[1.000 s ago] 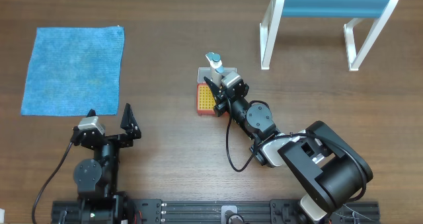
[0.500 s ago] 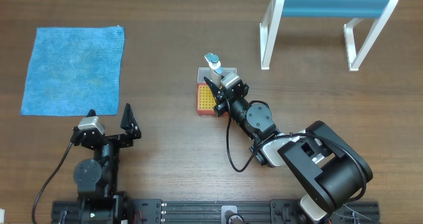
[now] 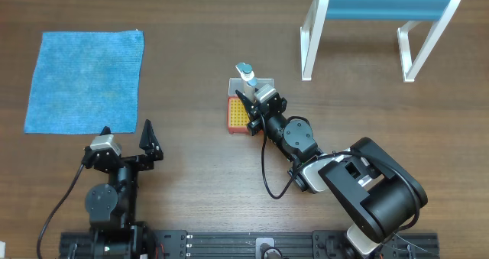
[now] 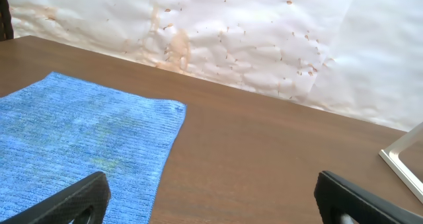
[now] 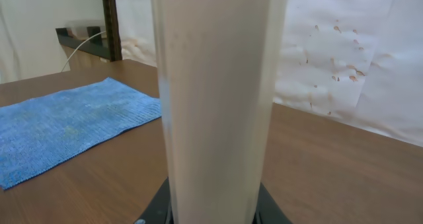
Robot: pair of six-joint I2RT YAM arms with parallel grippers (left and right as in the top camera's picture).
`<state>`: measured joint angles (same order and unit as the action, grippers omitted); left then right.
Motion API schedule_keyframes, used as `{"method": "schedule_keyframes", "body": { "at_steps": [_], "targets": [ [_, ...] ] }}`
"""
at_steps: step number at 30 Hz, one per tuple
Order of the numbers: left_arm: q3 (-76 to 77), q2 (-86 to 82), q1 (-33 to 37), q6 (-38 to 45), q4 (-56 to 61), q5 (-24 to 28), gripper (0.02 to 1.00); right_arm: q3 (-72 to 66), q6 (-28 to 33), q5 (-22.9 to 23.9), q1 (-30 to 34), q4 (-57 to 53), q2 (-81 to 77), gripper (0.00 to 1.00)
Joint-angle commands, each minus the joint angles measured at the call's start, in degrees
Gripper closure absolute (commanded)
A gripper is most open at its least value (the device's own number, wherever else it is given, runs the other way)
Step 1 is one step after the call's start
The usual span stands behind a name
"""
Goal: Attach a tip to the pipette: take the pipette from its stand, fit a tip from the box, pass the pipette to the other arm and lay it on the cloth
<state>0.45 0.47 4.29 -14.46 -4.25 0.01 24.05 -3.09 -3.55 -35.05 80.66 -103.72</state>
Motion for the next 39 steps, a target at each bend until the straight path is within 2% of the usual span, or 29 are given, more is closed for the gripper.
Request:
{"method": "schedule_keyframes", "body": {
  "at_steps": [1, 21, 35, 39],
  "targets": [
    [-0.1, -0.3, -0.2, 0.1, -0.3, -0.7, 0.023, 0.3, 0.4, -0.1, 0.0, 0.4, -1.4, 0.917],
    [-0.1, -0.3, -0.2, 0.1, -0.3, -0.7, 0.023, -2.6, 0.4, -0.1, 0.0, 3.1, -3.4, 0.921],
    [-0.1, -0.3, -0.2, 0.1, -0.3, -0.7, 0.023, 0.8, 0.4, -0.2, 0.1, 1.8, 10.6, 0.921],
    [-0.1, -0.3, -0.2, 0.1, -0.3, -0.7, 0.023, 2.1, 0.4, -3.9, 0.1, -4.7, 18.7, 0.921]
  ]
}}
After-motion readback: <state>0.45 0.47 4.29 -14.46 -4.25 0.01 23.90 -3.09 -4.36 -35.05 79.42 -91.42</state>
